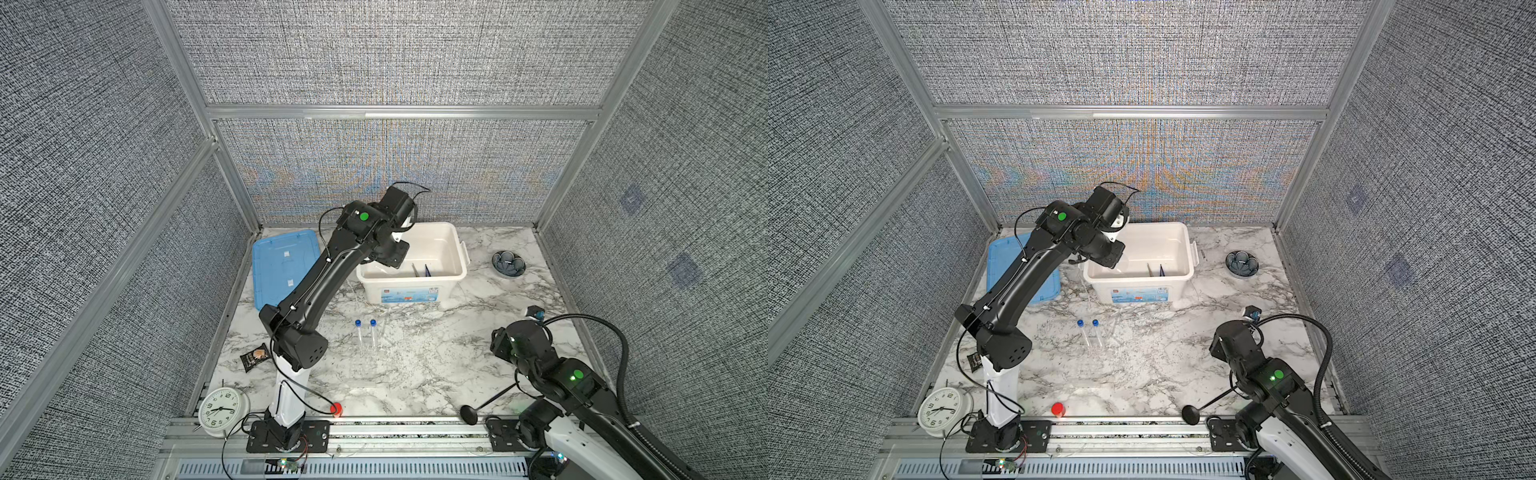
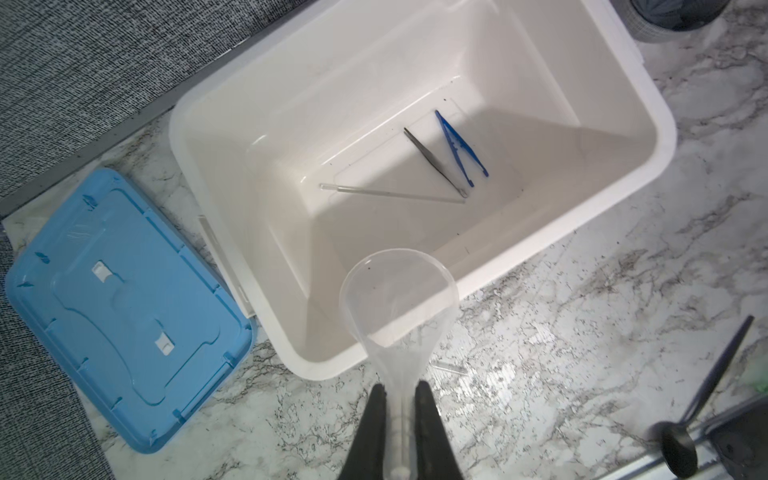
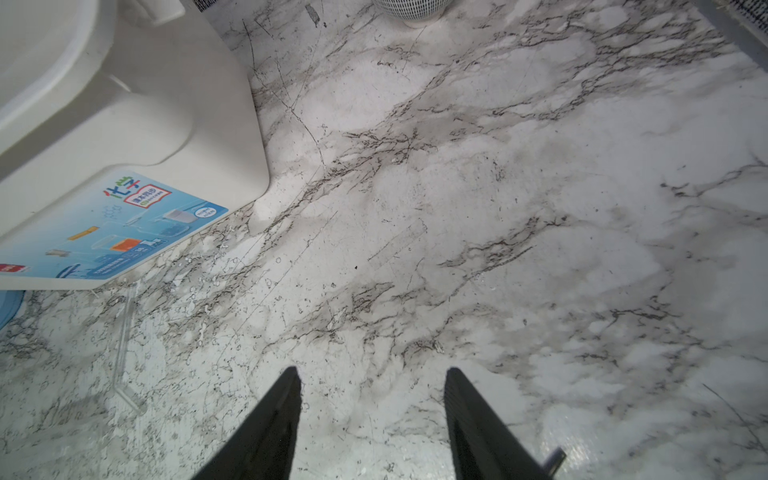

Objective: Organize the chemistry lab equipment
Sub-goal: 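Lift the funnel with the left gripper and carry it over the bin, then lower the funnel into the bin and open the left gripper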

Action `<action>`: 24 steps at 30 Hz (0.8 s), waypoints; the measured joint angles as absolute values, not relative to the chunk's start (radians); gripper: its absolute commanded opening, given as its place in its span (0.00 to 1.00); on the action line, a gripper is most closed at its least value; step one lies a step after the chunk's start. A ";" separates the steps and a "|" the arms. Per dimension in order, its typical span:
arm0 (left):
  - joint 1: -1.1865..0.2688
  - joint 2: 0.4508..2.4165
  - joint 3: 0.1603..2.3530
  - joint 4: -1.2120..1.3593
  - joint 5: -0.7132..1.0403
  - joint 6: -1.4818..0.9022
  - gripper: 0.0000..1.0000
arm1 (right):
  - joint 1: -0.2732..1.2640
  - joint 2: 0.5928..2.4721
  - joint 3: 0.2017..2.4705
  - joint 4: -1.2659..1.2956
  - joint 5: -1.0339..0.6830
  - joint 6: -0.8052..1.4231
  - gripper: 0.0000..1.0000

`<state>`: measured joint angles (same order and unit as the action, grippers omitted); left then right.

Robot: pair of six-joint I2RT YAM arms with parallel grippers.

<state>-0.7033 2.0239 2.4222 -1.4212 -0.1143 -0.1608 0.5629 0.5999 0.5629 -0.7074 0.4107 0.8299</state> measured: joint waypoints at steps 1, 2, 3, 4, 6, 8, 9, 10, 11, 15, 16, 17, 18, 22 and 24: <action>-0.692 2.028 2.413 -1.408 -0.115 -0.159 0.10 | 0.563 0.604 0.566 -0.707 0.411 0.826 0.58; -0.682 2.030 2.400 -1.391 -0.119 -0.157 0.10 | 0.562 0.611 0.568 -0.707 0.411 0.822 0.58; -0.675 2.033 2.387 -1.373 -0.123 -0.156 0.10 | 0.562 0.620 0.569 -0.707 0.411 0.819 0.58; -0.670 2.037 2.376 -1.354 -0.124 -0.155 0.10 | 0.562 0.631 0.574 -0.710 0.410 0.813 0.58; -0.657 2.050 2.358 -1.311 -0.121 -0.155 0.10 | 0.561 0.655 0.587 -0.711 0.406 0.810 0.58; -0.645 2.067 2.347 -1.271 -0.119 -0.156 0.09 | 0.561 0.684 0.607 -0.710 0.397 0.799 0.58; -0.637 2.077 2.344 -1.252 -0.119 -0.158 0.09 | 0.561 0.702 0.617 -0.709 0.392 0.794 0.58; -0.630 2.087 2.343 -1.237 -0.119 -0.158 0.09 | 0.561 0.722 0.629 -0.707 0.387 0.785 0.58; -0.624 2.098 2.343 -1.224 -0.119 -0.159 0.09 | 0.559 0.740 0.640 -0.706 0.385 0.780 0.58; -0.612 2.144 2.337 -1.190 -0.120 -0.162 0.09 | 0.558 0.785 0.668 -0.696 0.369 0.758 0.58; -0.611 2.152 2.331 -1.187 -0.120 -0.162 0.09 | 0.558 0.795 0.672 -0.690 0.365 0.752 0.58; -0.611 2.163 2.326 -1.185 -0.120 -0.162 0.09 | 0.558 0.803 0.673 -0.684 0.361 0.748 0.58; -0.610 2.175 2.325 -1.186 -0.118 -0.161 0.09 | 0.557 0.810 0.673 -0.681 0.359 0.745 0.58; -0.606 2.222 2.321 -1.201 -0.104 -0.161 0.09 | 0.551 0.823 0.686 -0.678 0.355 0.732 0.59; -0.606 2.234 2.313 -1.206 -0.102 -0.158 0.09 | 0.550 0.826 0.695 -0.676 0.356 0.723 0.59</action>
